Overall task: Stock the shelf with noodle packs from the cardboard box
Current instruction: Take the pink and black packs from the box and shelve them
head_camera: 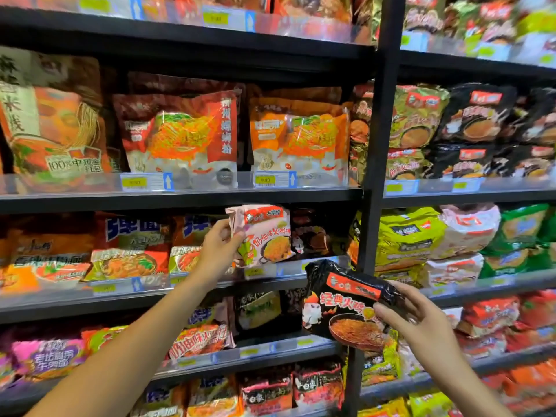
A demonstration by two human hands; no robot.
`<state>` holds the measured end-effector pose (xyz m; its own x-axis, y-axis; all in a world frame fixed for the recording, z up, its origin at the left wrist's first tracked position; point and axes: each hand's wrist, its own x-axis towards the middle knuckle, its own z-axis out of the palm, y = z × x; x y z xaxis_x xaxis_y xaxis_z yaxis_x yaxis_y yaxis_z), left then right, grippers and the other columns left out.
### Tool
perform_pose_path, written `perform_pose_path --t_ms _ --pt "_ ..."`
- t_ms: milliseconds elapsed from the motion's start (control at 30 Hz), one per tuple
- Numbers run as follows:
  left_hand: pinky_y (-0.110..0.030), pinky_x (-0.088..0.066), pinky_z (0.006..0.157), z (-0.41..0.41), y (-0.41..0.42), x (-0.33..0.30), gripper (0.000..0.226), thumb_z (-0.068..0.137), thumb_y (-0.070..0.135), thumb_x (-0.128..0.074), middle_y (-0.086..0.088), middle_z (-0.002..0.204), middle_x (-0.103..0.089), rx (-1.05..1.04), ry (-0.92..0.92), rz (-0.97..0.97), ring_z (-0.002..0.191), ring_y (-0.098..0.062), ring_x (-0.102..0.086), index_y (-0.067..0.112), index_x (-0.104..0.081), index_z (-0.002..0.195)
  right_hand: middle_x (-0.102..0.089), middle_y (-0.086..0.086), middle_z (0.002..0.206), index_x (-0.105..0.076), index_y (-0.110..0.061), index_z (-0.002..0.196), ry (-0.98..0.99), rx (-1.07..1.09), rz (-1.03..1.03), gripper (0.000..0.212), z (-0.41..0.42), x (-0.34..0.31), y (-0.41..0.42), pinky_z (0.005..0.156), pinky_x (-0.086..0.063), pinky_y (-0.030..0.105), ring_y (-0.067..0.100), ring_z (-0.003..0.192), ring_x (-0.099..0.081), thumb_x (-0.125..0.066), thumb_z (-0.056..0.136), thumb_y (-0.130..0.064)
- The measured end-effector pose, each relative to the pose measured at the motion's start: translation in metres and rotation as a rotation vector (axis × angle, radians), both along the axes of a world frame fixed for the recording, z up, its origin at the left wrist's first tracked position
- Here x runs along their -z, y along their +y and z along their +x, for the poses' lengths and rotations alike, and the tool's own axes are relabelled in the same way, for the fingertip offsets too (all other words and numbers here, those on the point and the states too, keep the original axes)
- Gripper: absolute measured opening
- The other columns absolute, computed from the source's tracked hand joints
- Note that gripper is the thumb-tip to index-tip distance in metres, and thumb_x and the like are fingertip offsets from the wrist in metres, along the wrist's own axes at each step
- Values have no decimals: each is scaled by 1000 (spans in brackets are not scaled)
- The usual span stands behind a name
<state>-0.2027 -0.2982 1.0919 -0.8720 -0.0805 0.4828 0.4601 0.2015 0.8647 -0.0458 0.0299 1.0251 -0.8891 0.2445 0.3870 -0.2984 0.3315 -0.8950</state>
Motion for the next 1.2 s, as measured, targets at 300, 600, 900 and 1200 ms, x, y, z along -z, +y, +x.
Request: perform_pose_path --t_ms 300,600,900,1200 --pt "-33 -56 74 -41 15 6 19 98 21 -60 -1 116 -66 -40 -34 -35 99 -14 -65 15 -56 116 -70 -20 115 -65 -48 113 -26 -49 -7 46 -22 12 17 108 -45 45 9 121 -59 -80 70 -45" --pt "-28 -29 50 -55 20 32 18 100 17 -54 0 76 -42 -316 118 -568 62 -16 -43 13 -37 95 -60 -24 125 -62 -47 117 -18 -57 7 48 -44 5 13 110 -41 41 10 125 -48 -78 72 -40" --pt "-43 -49 88 -63 24 25 61 77 -3 -69 -10 115 -49 -600 367 -1022 105 -31 -43 9 -44 131 -71 -14 111 -61 -36 124 130 -58 20 43 -100 -29 -6 95 -53 26 -1 108 -64 -75 87 -21" --pt "-40 -41 99 -56 9 44 43 76 -1 -71 -5 124 -57 -423 598 -1145 118 -31 -45 13 -65 116 -66 -4 119 -49 -24 143 185 95 83 49 -173 -67 -33 90 -50 29 8 104 -62 -63 96 -21"
